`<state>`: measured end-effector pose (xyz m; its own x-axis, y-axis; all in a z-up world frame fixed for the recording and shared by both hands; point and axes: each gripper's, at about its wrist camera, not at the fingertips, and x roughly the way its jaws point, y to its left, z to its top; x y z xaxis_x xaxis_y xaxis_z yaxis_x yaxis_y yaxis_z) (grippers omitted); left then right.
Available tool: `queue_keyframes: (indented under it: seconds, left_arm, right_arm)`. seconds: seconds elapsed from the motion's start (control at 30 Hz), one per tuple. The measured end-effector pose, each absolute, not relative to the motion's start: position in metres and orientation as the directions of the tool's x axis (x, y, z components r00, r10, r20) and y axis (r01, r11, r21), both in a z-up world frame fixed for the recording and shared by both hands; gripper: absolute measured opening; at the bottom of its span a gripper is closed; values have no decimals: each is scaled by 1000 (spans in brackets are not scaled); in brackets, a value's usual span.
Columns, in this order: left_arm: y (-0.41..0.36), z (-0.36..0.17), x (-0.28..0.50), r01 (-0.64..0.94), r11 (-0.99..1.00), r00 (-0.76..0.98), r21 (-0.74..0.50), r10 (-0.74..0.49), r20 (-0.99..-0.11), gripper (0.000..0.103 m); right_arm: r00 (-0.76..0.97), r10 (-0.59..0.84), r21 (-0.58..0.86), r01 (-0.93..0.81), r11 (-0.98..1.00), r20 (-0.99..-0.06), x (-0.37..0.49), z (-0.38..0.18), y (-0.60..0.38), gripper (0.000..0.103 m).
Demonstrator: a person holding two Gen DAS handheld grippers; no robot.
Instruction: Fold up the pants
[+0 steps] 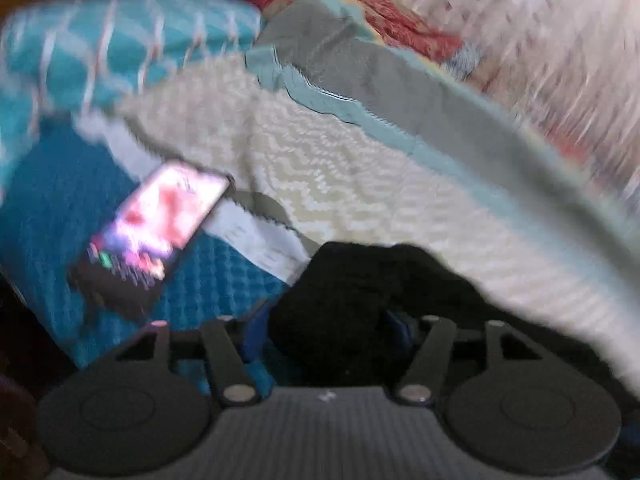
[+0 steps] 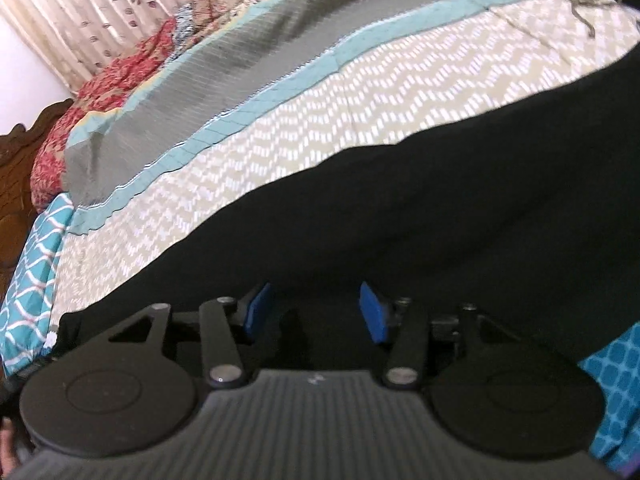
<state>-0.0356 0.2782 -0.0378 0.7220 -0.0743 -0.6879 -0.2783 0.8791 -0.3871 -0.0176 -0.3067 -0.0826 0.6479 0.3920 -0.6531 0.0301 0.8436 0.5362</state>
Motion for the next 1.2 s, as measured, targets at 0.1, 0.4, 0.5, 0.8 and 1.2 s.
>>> queue_keyframes:
  seconds: [0.1,0.4,0.5,0.8,1.2]
  left_arm:
    - [298,-34,-39,-294,792,704,-535,-199,-682,64]
    - [287,-43,-49,-277,743,653,-610,-320,-686,80]
    - [278,-53,-42,-298,746,622,-596,-322,-714,74]
    - [265,-9,-40,-32,715,747,-699,-448,-492,23]
    - [240,-87,-94,4,881,683,-474,-348,-642,44]
  right_arm:
    - [598,542,554,-188,811,-591,-21,-70,-281,56]
    - [517,512,188,-554,811,-686,-16,-73,-173,65]
    - [517,447,114,-553,826,-730,3,-92,-157,39]
    - [756,440,122,-440,890,-485,3,-10,-227,6]
    - [559,392,138,-441,887,-730,-31,-110,-232,17]
